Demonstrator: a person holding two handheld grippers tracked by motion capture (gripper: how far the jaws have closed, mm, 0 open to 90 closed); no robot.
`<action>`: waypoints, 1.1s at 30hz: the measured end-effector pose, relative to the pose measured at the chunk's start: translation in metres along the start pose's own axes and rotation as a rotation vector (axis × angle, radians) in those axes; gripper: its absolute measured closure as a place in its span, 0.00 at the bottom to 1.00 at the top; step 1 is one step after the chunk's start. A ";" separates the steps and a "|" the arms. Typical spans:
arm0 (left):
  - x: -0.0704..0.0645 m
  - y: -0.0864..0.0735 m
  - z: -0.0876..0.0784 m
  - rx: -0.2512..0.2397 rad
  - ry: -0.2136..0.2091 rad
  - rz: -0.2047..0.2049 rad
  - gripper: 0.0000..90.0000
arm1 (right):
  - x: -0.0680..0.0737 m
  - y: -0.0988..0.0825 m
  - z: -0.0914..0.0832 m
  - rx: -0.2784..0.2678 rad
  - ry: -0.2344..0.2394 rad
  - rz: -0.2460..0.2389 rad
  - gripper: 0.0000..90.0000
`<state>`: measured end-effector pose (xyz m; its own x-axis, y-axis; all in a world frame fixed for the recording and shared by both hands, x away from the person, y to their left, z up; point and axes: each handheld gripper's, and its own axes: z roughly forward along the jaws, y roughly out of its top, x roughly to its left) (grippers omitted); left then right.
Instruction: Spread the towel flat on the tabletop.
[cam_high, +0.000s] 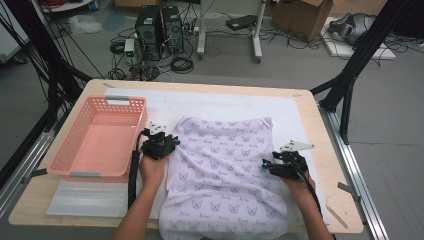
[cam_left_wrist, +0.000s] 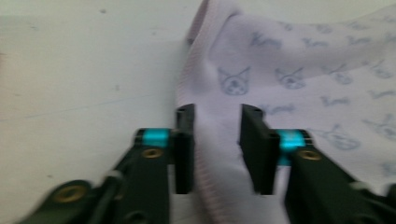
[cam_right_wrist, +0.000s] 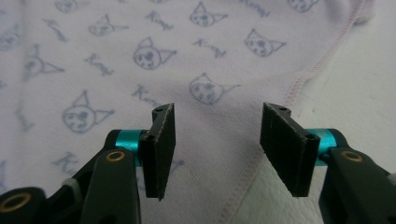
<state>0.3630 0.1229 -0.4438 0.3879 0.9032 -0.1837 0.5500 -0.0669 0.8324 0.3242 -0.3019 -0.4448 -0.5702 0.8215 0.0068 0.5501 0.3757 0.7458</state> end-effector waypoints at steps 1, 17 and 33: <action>-0.001 0.000 -0.001 -0.003 -0.015 -0.005 0.62 | 0.001 0.001 0.004 0.021 -0.014 -0.014 0.55; -0.016 -0.022 -0.019 0.102 -0.111 0.097 0.44 | -0.030 0.021 0.028 -0.056 -0.183 0.093 0.98; -0.013 -0.003 -0.008 0.000 0.074 0.078 0.96 | -0.011 -0.003 -0.020 -0.091 -0.044 0.072 0.63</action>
<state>0.3509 0.1150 -0.4395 0.3742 0.9240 -0.0789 0.5202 -0.1387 0.8427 0.3162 -0.3208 -0.4340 -0.5026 0.8638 0.0345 0.5295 0.2761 0.8021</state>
